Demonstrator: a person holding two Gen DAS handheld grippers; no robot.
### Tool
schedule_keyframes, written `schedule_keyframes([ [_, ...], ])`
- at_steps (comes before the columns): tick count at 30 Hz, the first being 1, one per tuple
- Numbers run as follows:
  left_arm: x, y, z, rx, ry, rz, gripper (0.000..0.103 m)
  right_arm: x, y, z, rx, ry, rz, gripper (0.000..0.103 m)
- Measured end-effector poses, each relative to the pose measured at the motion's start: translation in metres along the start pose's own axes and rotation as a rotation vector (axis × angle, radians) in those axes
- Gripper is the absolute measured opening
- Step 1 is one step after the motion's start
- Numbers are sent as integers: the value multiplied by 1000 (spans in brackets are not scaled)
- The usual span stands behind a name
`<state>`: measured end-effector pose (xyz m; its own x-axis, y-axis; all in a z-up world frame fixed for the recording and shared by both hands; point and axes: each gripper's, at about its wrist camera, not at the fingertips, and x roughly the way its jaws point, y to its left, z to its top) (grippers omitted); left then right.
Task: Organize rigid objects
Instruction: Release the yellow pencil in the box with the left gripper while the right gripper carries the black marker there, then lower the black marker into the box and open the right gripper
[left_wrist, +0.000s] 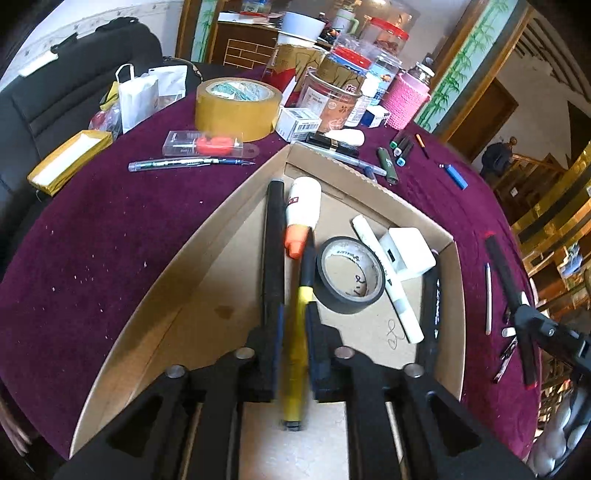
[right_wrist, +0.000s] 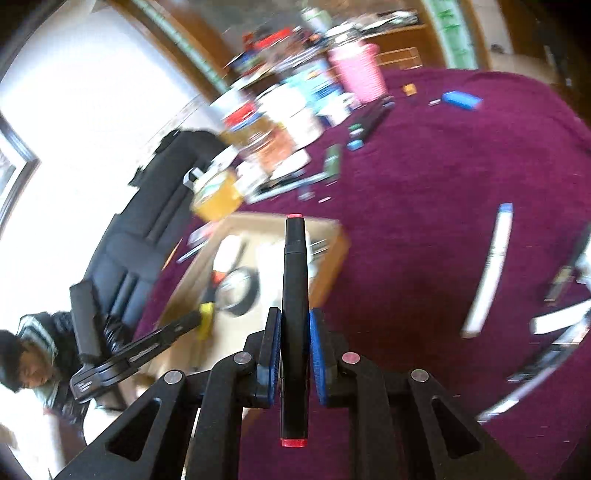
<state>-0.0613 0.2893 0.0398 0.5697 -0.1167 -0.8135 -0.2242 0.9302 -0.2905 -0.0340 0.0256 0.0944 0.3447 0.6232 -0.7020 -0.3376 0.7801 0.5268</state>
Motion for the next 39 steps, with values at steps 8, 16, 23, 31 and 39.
schedule_keyframes([
  [8, -50, 11, -14, -38, -143, -72, 50, 59, 49, -8, -86, 126, 1, 17],
  [16, -88, 31, -27, -74, -226, -112, 56, 85, 64, -27, -90, 259, 17, 17],
  [23, -85, 45, -30, -110, -224, -131, 56, 106, 66, -30, -64, 314, -77, 17],
  [31, -93, 44, -34, -96, -238, -119, 59, 132, 76, -1, -71, 262, -117, 17],
  [39, -97, 30, -35, -58, -262, -82, 66, 76, 75, -11, -141, 122, -90, 40],
])
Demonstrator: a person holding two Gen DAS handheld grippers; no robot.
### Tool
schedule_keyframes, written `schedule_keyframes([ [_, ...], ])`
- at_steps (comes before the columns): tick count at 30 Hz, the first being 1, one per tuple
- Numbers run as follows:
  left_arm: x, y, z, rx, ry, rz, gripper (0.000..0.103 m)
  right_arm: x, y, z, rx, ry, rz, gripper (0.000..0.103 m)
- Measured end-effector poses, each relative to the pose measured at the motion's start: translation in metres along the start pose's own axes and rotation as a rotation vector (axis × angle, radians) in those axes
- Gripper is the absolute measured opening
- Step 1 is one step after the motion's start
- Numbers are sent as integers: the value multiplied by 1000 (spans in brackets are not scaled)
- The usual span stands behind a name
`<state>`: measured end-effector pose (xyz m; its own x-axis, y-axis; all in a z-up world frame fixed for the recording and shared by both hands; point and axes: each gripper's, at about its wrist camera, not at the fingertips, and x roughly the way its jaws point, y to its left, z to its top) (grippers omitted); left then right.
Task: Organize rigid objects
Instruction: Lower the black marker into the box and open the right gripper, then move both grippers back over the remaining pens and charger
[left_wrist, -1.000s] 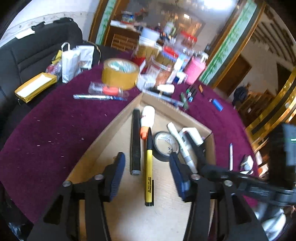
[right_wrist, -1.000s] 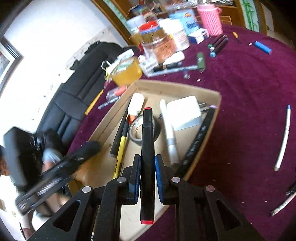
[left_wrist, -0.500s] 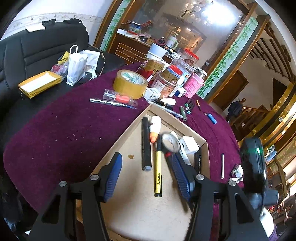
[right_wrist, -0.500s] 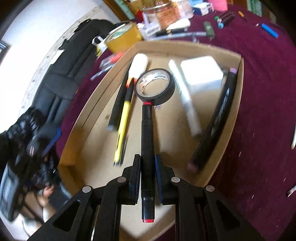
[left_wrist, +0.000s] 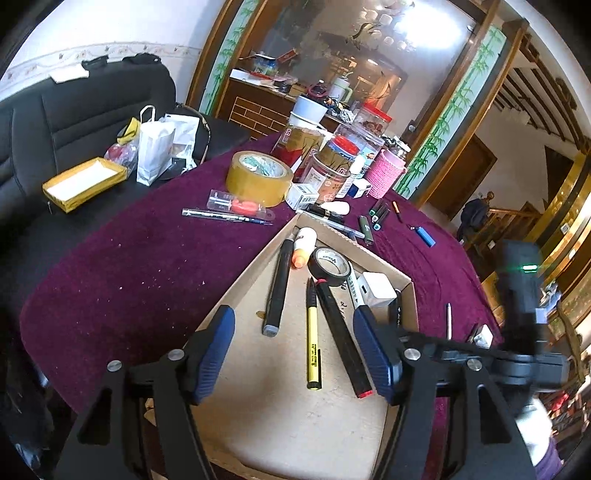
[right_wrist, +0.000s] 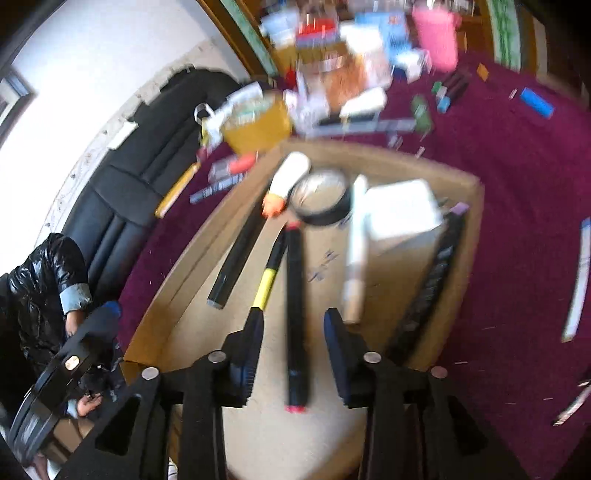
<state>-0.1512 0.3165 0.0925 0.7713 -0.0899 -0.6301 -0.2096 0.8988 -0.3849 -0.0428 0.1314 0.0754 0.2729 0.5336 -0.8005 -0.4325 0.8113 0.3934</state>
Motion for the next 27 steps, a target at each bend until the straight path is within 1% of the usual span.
schedule_keyframes([
  [2, -2, -6, 0, 16, -8, -3, 66, -31, -9, -4, -35, -81, -48, 48],
  [4, -5, -17, -2, 47, -23, -10, 66, -58, -18, -7, -72, -154, -114, 50],
  [6, -9, -30, -5, 88, -44, -28, 68, -91, -26, -13, -142, -276, -225, 50],
  [7, -9, -37, -6, 103, -47, -37, 72, -107, -30, -18, -177, -349, -291, 59],
  [8, -10, -46, -8, 125, -48, -56, 74, -129, -36, -27, -214, -464, -397, 79],
  [9, -9, -54, -10, 142, -42, -75, 76, -141, -41, -31, -228, -545, -469, 91],
  [10, -7, -63, -11, 157, -29, -98, 76, -155, -51, -40, -238, -646, -539, 102],
  [11, -5, -68, -11, 166, -16, -119, 77, -160, -57, -44, -242, -687, -570, 102],
  [12, 0, -79, -13, 177, 15, -160, 77, -162, -73, -43, -238, -668, -611, 102],
  [13, 6, -88, -14, 180, 45, -186, 77, -159, -90, -36, -217, -588, -643, 102],
  [14, 11, -96, -16, 183, 73, -203, 77, -154, -112, -30, -173, -494, -650, 101],
  [15, 16, -106, -19, 192, 99, -215, 77, -153, -139, -28, -98, -430, -607, 99],
  [16, 20, -114, -24, 204, 116, -223, 77, -156, -164, -28, -20, -415, -548, 98],
  [19, 31, -143, -35, 250, 166, -239, 77, -167, -219, -31, 138, -419, -504, 98],
  [21, 38, -160, -43, 275, 197, -242, 77, -172, -248, -31, 221, -429, -470, 98],
  [24, 51, -191, -54, 332, 233, -217, 77, -173, -289, -38, 325, -455, -401, 98],
  [25, 54, -198, -57, 348, 241, -210, 77, -173, -299, -40, 347, -468, -390, 97],
  [27, 60, -215, -61, 379, 257, -201, 77, -172, -317, -47, 393, -496, -397, 90],
])
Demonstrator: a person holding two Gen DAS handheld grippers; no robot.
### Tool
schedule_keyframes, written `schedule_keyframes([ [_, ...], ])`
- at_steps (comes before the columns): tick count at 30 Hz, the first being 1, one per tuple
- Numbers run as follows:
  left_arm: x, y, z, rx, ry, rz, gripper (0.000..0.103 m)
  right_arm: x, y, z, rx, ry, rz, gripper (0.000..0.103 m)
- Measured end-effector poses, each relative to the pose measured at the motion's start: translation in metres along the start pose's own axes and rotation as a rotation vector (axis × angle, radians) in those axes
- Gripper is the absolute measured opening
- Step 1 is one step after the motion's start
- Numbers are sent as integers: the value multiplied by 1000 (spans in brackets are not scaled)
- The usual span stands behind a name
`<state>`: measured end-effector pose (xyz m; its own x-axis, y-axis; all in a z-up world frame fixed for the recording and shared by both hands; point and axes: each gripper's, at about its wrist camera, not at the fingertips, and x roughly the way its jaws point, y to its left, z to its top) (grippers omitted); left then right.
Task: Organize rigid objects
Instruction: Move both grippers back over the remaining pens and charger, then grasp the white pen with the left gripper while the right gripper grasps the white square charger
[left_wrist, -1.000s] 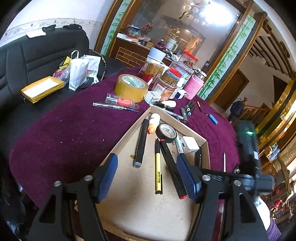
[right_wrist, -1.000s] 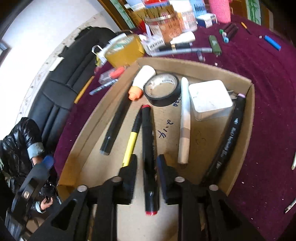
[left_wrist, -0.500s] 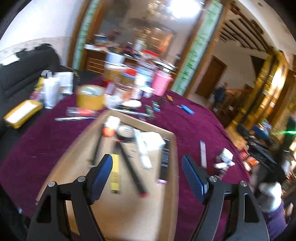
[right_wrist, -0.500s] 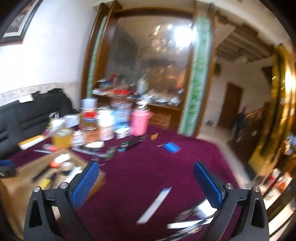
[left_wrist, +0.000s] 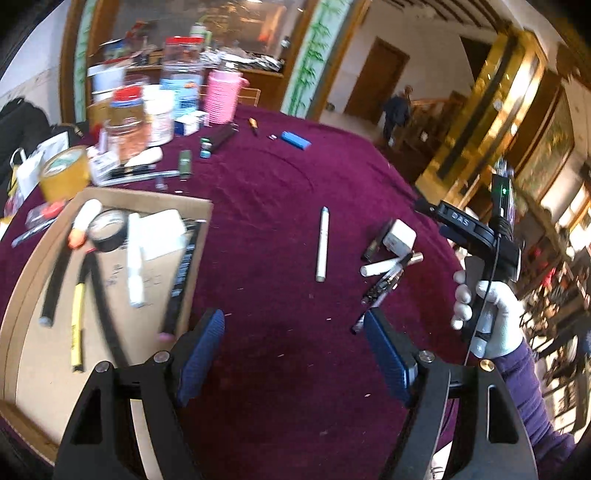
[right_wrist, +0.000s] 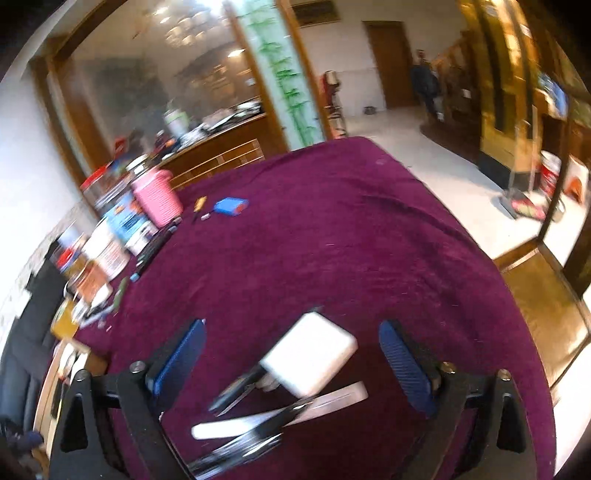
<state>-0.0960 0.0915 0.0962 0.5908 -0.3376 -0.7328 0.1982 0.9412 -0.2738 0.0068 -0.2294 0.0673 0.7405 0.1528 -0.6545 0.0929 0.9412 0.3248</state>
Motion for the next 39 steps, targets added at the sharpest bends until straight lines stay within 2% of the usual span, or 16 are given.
schedule_keyframes([
  [1, 7, -8, 3, 13, 10, 7, 77, 1, -10, -4, 25, -13, 1, 80],
  [2, 15, -16, 7, 29, 14, 18, 77, 3, -17, -7, 46, -16, -2, 62],
  [4, 30, -29, 14, 64, 7, 47, 77, 16, -36, -12, 112, 67, -39, 38],
  [6, 51, -40, 23, 106, 8, 89, 77, 20, -47, -13, 194, 94, 34, 38],
  [9, 90, -50, 36, 125, 41, 113, 77, 17, -53, -11, 221, 75, 28, 38],
  [14, 150, -59, 54, 151, 103, 142, 77, 14, -61, -12, 260, 75, 67, 39],
  [16, 168, -63, 59, 178, 109, 167, 72, 13, -62, -12, 266, 75, 78, 41],
  [17, 176, -65, 61, 188, 118, 168, 61, 14, -63, -12, 269, 74, 81, 43],
  [18, 187, -67, 63, 208, 142, 168, 42, 13, -63, -12, 274, 73, 85, 43],
  [19, 192, -68, 62, 223, 158, 182, 32, 14, -63, -12, 277, 70, 86, 43],
  [20, 195, -72, 61, 249, 133, 197, 19, 13, -64, -12, 279, 67, 82, 43],
  [21, 197, -74, 60, 259, 141, 195, 12, 13, -65, -11, 283, 65, 75, 43],
  [22, 196, -72, 60, 248, 142, 197, 7, 13, -66, -11, 287, 64, 74, 44],
  [29, 155, -44, 56, 117, 70, 119, 7, 14, -67, -12, 293, 62, 75, 57],
  [37, 58, -28, 30, 60, -44, 6, 7, 12, -69, -10, 269, 39, 56, 58],
  [39, 32, -23, 21, 60, -75, 1, 7, 12, -67, -10, 249, 32, 48, 58],
])
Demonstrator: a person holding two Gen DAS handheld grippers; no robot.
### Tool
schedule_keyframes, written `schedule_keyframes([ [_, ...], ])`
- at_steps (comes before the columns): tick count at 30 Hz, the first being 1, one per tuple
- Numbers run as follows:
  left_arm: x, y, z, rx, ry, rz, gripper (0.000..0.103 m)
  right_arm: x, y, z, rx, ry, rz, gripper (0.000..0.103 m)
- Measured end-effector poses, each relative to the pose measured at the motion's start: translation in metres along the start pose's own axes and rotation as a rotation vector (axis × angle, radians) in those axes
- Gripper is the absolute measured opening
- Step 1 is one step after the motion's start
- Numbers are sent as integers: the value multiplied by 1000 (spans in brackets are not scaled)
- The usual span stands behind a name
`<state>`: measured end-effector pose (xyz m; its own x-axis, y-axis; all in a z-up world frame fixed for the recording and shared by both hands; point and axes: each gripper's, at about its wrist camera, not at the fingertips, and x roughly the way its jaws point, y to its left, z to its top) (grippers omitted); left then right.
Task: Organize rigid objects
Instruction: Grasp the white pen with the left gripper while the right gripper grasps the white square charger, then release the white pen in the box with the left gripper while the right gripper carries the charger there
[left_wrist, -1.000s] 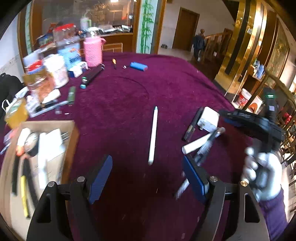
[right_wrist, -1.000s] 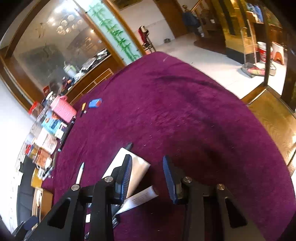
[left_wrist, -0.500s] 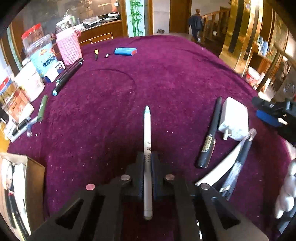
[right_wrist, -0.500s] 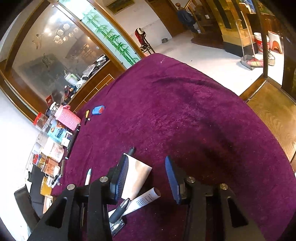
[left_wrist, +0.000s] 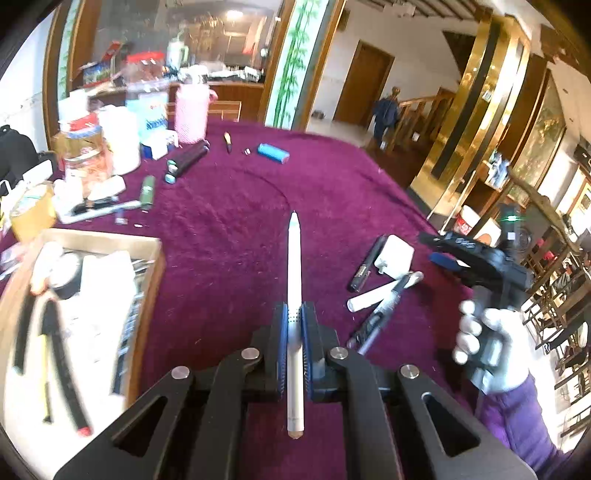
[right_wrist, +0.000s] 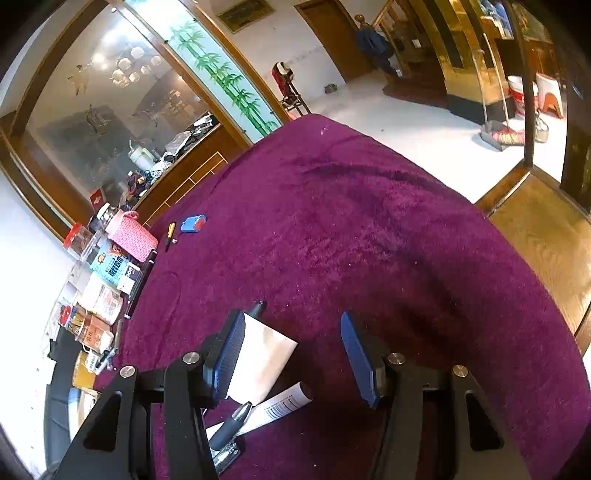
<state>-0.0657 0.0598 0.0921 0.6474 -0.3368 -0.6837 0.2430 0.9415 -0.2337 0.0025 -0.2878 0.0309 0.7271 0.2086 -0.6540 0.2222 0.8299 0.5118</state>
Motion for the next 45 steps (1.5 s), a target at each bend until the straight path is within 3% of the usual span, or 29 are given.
schedule_keyframes([
  [5, -44, 24, -18, -40, -40, -5, 7, 8, 12, -5, -72, 33, 12, 57],
  [9, -64, 47, -29, -82, -58, 2, 7, 15, 29, -9, -102, 121, 3, 57],
  [13, -69, 75, -37, -152, -62, -7, 7, 23, 47, -9, -126, 190, -68, 57],
  [17, -73, 91, -45, -189, -65, -11, 7, 34, 63, -7, -151, 217, -170, 63],
  [22, -85, 115, -54, -233, -88, 6, 7, 50, 70, -7, -138, 254, -256, 64],
  [26, -97, 135, -60, -270, -108, 33, 7, 52, 72, -7, -153, 259, -277, 63],
  [29, -104, 147, -65, -301, -120, 45, 7, 62, 71, -4, -156, 329, -275, 64],
  [32, -107, 152, -69, -315, -125, 47, 7, 64, 72, 0, -137, 334, -292, 61],
  [40, -119, 170, -74, -332, -143, 105, 7, 35, 50, 4, -2, 240, -197, 54],
  [45, -114, 188, -76, -366, -116, 174, 7, 6, 54, 12, 31, 189, -86, 54],
])
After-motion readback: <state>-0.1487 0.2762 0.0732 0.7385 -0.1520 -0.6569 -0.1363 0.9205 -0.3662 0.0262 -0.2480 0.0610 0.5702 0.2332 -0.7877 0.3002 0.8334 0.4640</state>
